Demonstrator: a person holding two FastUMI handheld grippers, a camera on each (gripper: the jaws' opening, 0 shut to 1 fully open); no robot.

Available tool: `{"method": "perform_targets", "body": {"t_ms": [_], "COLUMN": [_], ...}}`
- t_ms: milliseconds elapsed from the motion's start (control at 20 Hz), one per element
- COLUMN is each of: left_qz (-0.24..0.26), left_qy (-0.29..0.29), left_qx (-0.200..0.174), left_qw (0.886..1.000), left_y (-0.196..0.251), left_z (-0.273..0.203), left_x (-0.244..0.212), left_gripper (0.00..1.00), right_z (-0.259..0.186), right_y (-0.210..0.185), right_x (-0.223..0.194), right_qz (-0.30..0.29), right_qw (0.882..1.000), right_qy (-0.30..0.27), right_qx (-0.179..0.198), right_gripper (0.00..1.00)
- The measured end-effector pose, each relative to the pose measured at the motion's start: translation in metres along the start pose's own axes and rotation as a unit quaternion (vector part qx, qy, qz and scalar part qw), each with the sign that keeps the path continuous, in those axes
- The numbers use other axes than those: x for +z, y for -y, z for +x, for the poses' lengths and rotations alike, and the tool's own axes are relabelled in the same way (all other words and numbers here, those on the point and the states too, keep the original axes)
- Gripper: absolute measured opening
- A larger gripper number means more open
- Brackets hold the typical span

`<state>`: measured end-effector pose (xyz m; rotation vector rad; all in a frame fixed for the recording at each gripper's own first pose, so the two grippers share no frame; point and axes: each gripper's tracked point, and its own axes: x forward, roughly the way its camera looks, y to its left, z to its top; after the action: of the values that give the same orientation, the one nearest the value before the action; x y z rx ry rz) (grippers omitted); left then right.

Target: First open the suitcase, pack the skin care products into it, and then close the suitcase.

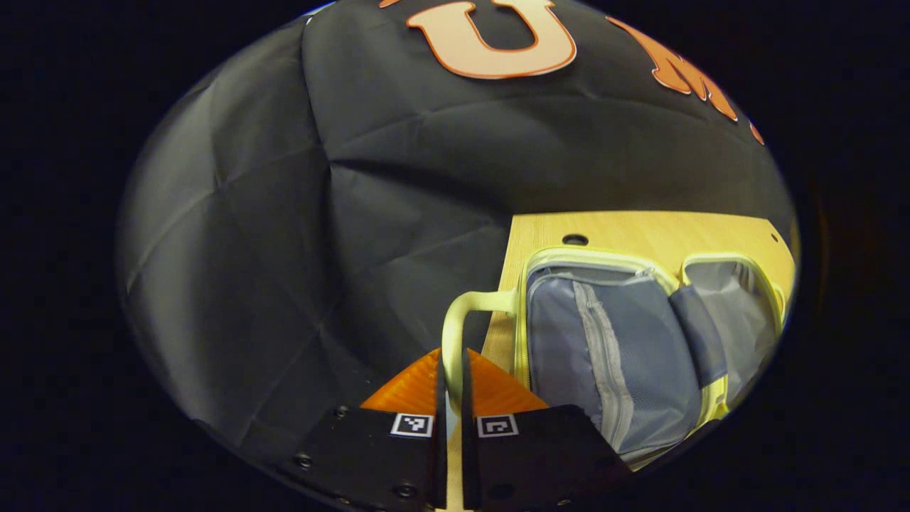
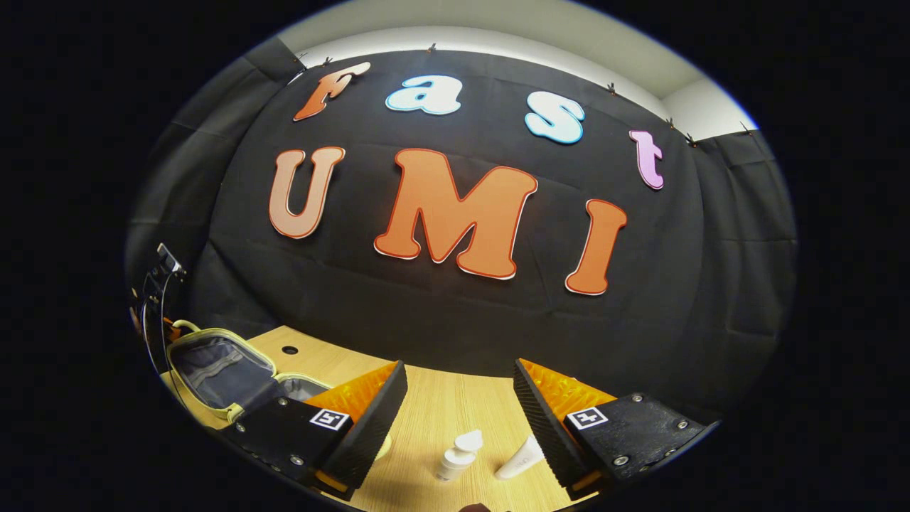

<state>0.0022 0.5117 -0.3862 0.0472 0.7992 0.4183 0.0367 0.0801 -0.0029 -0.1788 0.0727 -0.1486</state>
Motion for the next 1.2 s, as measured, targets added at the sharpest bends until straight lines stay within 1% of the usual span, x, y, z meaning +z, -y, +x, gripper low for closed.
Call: {"method": "perform_targets", "body": {"t_ms": [50,100,150,200,250,300,350,400,500,600,700,800,850,900,950,1100,1200], "left_qz": [-0.002,-0.003,0.007,0.012,0.017,0.025,0.03,0.031,0.031,0.038,0.049,0.052,0.053,0.056,0.058,0.062,0.07], "left_qy": [-0.008,-0.011,-0.007,0.006,0.019,0.035,0.054,0.076,0.122,0.148,0.156,0.169,0.174,0.181,0.187,0.202,0.215], "left_qx": [0.003,0.007,0.023,0.02,0.018,0.016,0.01,0.002,-0.028,-0.064,-0.089,-0.112,-0.121,-0.131,-0.134,-0.164,-0.188], "left_qw": [1.0,1.0,1.0,1.0,1.0,0.999,0.998,0.997,0.992,0.986,0.983,0.978,0.976,0.973,0.972,0.964,0.956], "left_y": [0.006,0.009,0.001,0.007,0.011,0.015,0.019,0.029,0.056,0.09,0.121,0.153,0.166,0.178,0.188,0.229,0.262], "left_z": [0.005,0.008,0.008,0.009,-0.002,-0.012,-0.031,-0.047,-0.082,-0.116,-0.141,-0.15,-0.152,-0.157,-0.162,-0.189,-0.209], "left_x": [-0.007,-0.009,-0.007,0.0,0.011,0.026,0.037,0.053,0.082,0.099,0.1,0.107,0.112,0.117,0.118,0.127,0.132], "left_gripper": [0.16,0.17,0.17,0.2,0.2,0.18,0.26,0.27,0.51,0.75,0.82,0.88,0.92,0.93,1.0,0.99,0.99], "right_z": [-0.001,-0.002,-0.001,-0.001,-0.002,-0.002,-0.001,0.0,0.001,0.006,0.009,0.011,0.011,0.012,0.012,0.011,0.009], "right_y": [0.002,0.003,0.006,0.007,0.008,0.009,0.01,0.012,0.018,0.025,0.035,0.045,0.051,0.055,0.063,0.08,0.092], "right_x": [-0.002,-0.004,-0.005,-0.005,-0.006,-0.008,-0.011,-0.013,-0.016,-0.023,-0.035,-0.041,-0.043,-0.047,-0.052,-0.067,-0.078], "right_qz": [-0.001,-0.001,0.0,0.003,0.005,0.006,0.004,0.003,0.006,0.011,0.019,0.019,0.018,0.016,0.016,0.024,0.03], "right_qw": [1.0,1.0,1.0,1.0,1.0,1.0,1.0,1.0,1.0,1.0,1.0,1.0,1.0,1.0,1.0,0.999,0.999], "right_qy": [-0.002,-0.005,-0.008,-0.008,-0.007,-0.008,-0.01,-0.011,-0.009,-0.007,-0.017,-0.018,-0.019,-0.019,-0.022,-0.032,-0.04], "right_qx": [-0.003,-0.006,-0.011,-0.011,-0.013,-0.01,-0.01,-0.009,-0.007,-0.006,-0.004,-0.001,-0.001,0.0,0.0,0.003,0.004], "right_gripper": [0.95,0.95,0.95,0.96,0.95,0.95,0.95,0.95,0.96,0.95,0.95,0.96,0.96,0.96,0.96,0.96,0.96]}}
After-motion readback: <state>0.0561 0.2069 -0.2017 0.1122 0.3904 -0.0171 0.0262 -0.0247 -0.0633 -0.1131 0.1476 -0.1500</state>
